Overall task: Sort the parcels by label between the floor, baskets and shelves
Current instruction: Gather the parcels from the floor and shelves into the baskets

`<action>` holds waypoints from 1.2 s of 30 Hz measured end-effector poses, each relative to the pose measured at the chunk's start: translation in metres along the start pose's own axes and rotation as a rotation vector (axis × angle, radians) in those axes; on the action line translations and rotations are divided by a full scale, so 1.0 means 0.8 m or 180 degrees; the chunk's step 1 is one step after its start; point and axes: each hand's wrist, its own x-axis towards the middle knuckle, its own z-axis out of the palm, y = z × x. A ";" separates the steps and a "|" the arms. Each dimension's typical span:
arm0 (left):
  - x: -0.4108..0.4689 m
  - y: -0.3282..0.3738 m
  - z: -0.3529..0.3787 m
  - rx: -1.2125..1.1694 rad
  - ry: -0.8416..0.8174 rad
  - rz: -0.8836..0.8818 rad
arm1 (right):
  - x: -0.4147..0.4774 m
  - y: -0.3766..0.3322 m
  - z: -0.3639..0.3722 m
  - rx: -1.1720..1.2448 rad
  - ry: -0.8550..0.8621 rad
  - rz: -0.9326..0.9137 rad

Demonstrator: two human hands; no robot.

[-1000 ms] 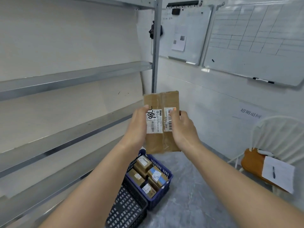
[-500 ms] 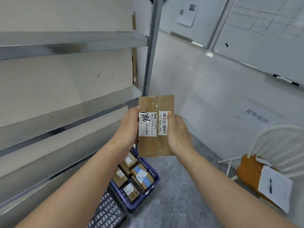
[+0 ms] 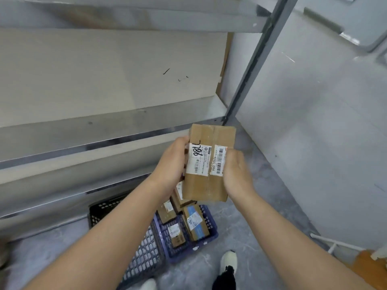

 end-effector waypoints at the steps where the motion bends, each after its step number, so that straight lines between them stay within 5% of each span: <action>1: 0.013 -0.007 0.004 -0.0018 0.0071 -0.0045 | 0.016 0.006 0.003 0.0037 -0.0084 0.0008; 13: 0.174 -0.150 0.073 -0.0117 0.1544 -0.0718 | 0.218 0.137 0.073 -0.0137 -0.1353 0.0233; 21: 0.240 -0.324 0.053 -0.0260 0.1716 -0.1290 | 0.256 0.283 0.168 -0.0187 -0.1704 0.0344; 36: 0.262 -0.665 -0.003 -0.0782 0.2165 -0.2424 | 0.208 0.565 0.330 0.0229 -0.2194 0.1463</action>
